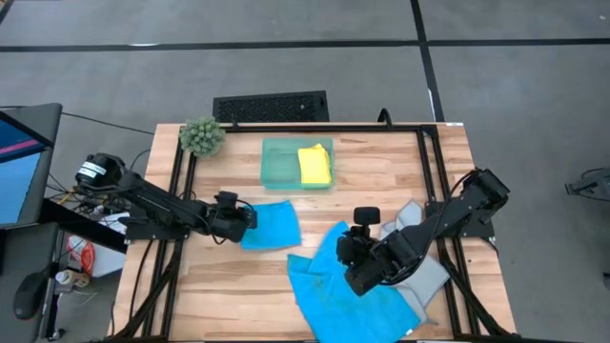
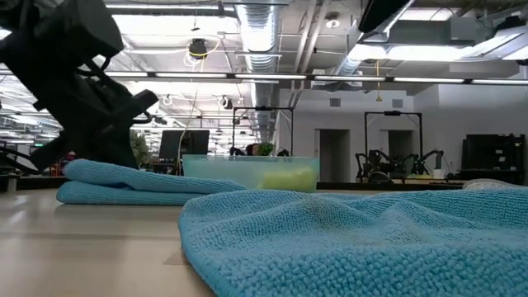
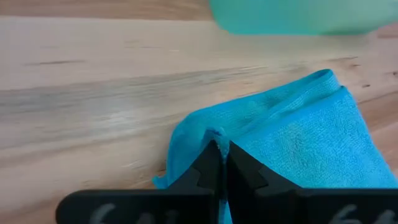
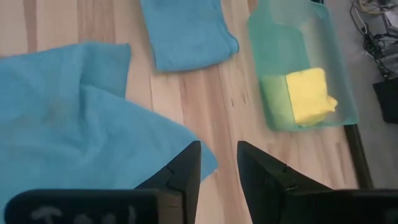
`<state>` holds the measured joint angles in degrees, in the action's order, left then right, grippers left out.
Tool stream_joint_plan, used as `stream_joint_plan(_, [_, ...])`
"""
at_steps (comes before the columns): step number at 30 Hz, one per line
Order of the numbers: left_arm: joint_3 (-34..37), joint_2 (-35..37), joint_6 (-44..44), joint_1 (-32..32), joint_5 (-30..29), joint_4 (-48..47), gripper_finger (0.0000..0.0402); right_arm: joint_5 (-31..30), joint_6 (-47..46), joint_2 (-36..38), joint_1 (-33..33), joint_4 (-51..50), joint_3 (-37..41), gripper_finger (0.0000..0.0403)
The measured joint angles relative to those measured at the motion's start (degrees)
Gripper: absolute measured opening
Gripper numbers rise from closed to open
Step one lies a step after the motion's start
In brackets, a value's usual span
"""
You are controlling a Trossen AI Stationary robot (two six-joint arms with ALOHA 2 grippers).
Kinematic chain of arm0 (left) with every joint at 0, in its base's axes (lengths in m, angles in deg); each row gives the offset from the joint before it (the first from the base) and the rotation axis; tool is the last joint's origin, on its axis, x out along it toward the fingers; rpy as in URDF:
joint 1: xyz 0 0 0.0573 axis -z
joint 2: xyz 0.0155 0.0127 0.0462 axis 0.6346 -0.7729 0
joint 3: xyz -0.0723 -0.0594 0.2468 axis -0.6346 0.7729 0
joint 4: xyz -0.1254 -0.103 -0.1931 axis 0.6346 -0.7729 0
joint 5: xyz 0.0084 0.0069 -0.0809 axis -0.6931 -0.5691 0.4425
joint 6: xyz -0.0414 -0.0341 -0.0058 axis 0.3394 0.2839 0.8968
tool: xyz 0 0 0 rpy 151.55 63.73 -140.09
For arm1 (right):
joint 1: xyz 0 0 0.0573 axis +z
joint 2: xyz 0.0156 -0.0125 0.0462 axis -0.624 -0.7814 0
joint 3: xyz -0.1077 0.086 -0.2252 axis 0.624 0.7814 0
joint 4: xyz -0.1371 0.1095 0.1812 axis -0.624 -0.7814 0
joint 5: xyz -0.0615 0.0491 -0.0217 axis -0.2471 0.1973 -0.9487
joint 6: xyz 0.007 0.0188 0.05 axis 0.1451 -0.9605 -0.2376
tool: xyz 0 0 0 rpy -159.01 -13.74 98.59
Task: Fold microfiber towels
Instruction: Fold the left blue microfiber towel
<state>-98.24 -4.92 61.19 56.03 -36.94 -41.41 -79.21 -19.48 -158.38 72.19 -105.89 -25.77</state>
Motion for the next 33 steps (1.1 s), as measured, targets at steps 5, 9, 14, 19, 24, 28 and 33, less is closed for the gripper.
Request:
stream_joint_plan(5, [2.48, 0.0, 0.0, -0.37, 0.73, 4.68, 0.0, -0.08, 2.6, -0.08, -1.96, 13.53, 7.29, 0.0127])
stream_joint_plan(9, [2.54, 0.0, -0.49, -0.99, 0.38, 4.56, 0.0, 0.25, 9.18, -0.08, -5.56, 29.06, 13.06, 0.013])
stream_joint_plan(14, [2.54, 0.0, -1.35, -1.16, 0.67, 4.47, 0.0, 6.36, 14.7, -0.08, -14.93, 45.9, 18.28, 0.0142])
stream_joint_plan(19, [2.54, 0.0, -3.09, -0.52, 0.88, 4.4, 0.0, 21.98, 13.37, -2.61, -26.47, 57.61, 22.03, 0.017])
stream_joint_plan(24, [2.54, 0.0, -4.85, -0.55, 0.85, 4.38, 0.0, 27.51, 11.19, -9.16, -32.6, 64.38, 22.05, 0.0198])
stream_joint_plan(28, [2.54, 0.0, -5.87, -0.55, 0.65, 4.33, 0.0, 28.32, 10.48, -15.07, -33.88, 67.11, 20.1, 0.0209])
stream_joint_plan(33, [2.54, 0.0, -6.44, -0.55, 0.4, 4.21, 0.0, 27.46, 11.37, -20.4, -34.58, 67.5, 15.41, 0.0209])
